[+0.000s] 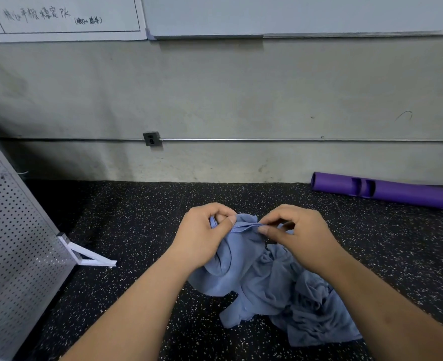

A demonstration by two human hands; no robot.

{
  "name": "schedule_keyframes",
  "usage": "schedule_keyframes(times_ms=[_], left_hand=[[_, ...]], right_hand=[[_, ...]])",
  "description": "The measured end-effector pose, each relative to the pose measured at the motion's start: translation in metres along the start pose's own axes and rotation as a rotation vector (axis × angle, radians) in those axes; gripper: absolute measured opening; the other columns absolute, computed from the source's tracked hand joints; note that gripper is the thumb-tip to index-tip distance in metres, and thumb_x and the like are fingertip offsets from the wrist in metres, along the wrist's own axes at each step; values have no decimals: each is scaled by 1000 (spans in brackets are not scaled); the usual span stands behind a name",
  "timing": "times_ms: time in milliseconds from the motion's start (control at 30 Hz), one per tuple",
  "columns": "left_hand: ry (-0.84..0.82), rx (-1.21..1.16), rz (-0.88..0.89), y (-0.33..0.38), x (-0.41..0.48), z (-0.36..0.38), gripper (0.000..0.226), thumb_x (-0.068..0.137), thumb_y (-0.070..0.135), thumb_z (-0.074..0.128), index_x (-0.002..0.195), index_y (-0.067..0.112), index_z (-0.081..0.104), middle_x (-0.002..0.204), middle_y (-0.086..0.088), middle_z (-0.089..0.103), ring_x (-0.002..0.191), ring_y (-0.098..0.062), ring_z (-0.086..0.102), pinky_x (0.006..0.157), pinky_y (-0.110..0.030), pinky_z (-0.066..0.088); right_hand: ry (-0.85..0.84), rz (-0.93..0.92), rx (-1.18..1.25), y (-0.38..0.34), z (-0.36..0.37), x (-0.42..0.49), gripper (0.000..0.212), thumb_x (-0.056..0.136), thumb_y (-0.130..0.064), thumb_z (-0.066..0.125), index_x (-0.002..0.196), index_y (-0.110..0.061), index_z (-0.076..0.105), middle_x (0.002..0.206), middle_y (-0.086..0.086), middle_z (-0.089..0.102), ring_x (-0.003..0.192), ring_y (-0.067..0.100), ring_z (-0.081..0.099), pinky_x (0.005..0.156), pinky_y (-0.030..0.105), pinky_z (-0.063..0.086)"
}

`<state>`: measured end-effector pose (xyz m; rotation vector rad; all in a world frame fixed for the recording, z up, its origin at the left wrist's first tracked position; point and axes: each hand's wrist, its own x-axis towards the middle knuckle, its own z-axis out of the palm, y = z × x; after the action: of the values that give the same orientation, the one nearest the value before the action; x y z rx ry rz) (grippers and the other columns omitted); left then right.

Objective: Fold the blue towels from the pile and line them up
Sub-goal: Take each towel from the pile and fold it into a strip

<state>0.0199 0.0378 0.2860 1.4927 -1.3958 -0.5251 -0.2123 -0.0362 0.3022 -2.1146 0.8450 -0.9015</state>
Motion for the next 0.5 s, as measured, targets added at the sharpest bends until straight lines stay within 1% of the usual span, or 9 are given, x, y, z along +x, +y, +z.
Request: schedule_keyframes(times_ms=[67,133,200,267,367,433,500], left_hand=[[-27,4,16,0,-1,2,13,97,21,76,93,32,79,74,5,70,72,-6,63,77,-30,56],[-47,10,31,0,-1,3,13,98,22,76,93,34,79,74,4,69,71,-7,61,76,-32,56],[-57,11,39,0,-2,3,13,98,22,76,94,34,79,73,6,68,70,-6,60,74,-29,54],[-57,3,40,0,-2,3,13,98,22,76,94,34,79,72,8,67,69,-6,59,73,-28,53],[-36,-2,30,-2,-1,3,15,98,21,75,93,35,79,72,9,67,70,-7,60,74,-33,55],[-30,-1,25,-3,-1,3,15,97,21,75,93,35,79,72,9,67,70,-7,60,75,-37,56],[-47,-13,31,-3,-1,3,15,97,20,75,93,34,79,71,9,67,69,-7,59,74,-36,55]], right_hand=[[25,19,9,-2,2,0,9,83,-23,89,87,-28,83,89,-13,77,80,8,71,75,18,55],[29,24,1,-2,4,0,11,81,-24,91,86,-29,83,87,-13,77,79,9,71,75,22,57],[26,31,9,-2,6,0,14,81,-23,92,88,-30,82,85,-12,77,79,10,72,76,25,59],[17,31,24,-2,6,0,17,81,-20,91,90,-31,81,84,-12,77,81,9,72,78,24,60],[-18,22,16,-3,7,-1,19,82,-18,91,88,-34,80,86,-10,76,81,11,71,79,30,60],[-31,-17,-22,-2,8,0,19,83,-20,91,87,-35,80,90,-11,75,84,12,70,80,33,59],[-3,-70,-79,0,9,1,17,83,-22,91,87,-35,80,102,-15,71,95,10,70,84,28,56]])
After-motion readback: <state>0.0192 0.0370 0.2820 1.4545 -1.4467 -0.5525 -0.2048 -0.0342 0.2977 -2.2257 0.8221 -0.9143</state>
